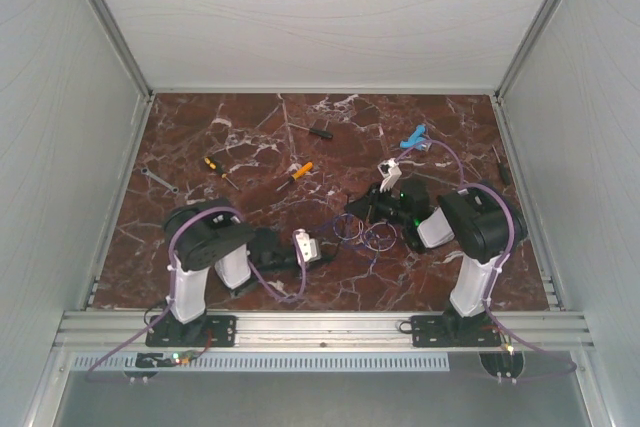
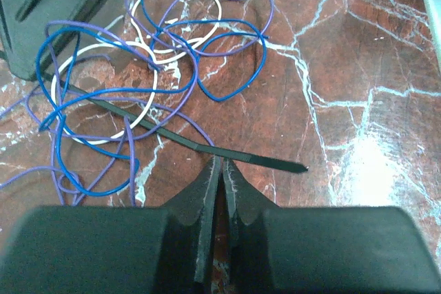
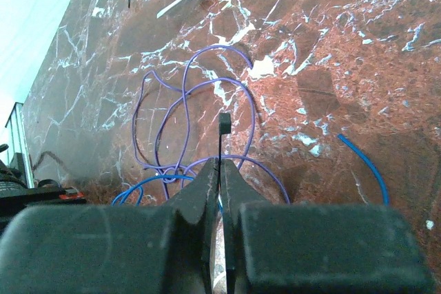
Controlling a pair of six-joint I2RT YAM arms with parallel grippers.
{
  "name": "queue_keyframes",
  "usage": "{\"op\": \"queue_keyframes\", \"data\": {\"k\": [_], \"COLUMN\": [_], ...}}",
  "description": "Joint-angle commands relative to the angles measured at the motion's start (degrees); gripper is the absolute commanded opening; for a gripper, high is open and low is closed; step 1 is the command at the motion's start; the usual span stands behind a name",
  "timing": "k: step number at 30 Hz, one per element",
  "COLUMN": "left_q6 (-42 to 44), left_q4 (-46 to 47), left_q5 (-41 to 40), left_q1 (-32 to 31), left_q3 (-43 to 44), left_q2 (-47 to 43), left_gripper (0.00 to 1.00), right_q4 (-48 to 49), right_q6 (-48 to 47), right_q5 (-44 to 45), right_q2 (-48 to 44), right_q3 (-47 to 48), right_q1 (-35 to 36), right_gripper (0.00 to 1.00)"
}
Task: Zip-tie the wires
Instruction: Tie the cable at the center of the board.
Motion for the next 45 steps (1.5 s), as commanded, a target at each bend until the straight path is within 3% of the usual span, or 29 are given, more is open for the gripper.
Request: {"op": "queue_keyframes", "data": {"k": [1,12,21,38,45], "left_q6": [-0.9,-1.6,-2.0,-4.0,-4.0], "left_q4": [14.8,14.8,14.8,14.8,14.8], "left_q5": [2.1,0.4,1.0,3.0,3.2], "left_q1": [-0.5,-0.7,-2.4,-3.1,-3.5], "left_q3": [1.3,0.4,3.0,5.8,5.9], "left_q2": [-2.5,-4.0,-0.3,1.1,1.8], "left_gripper": [0.04,0.07,0.24,0.24,0.28], "right_q4": [0.9,0.6,0.5,-0.1,-0.8], "right_q6": [0.1,0.0,1.8,2.4,2.6], "right_q5": [-0.6,-0.4,-0.8,-1.3,-1.4], "right_q2": [0.8,-0.3,0.4,0.8,1.3], "right_q3": [1.1,0.9,1.2,1.7,2.2], "right_q1": [0.7,1.4,1.5,1.5,1.5], "right_gripper": [0.00,0.00,0.00,0.00,0.00]}}
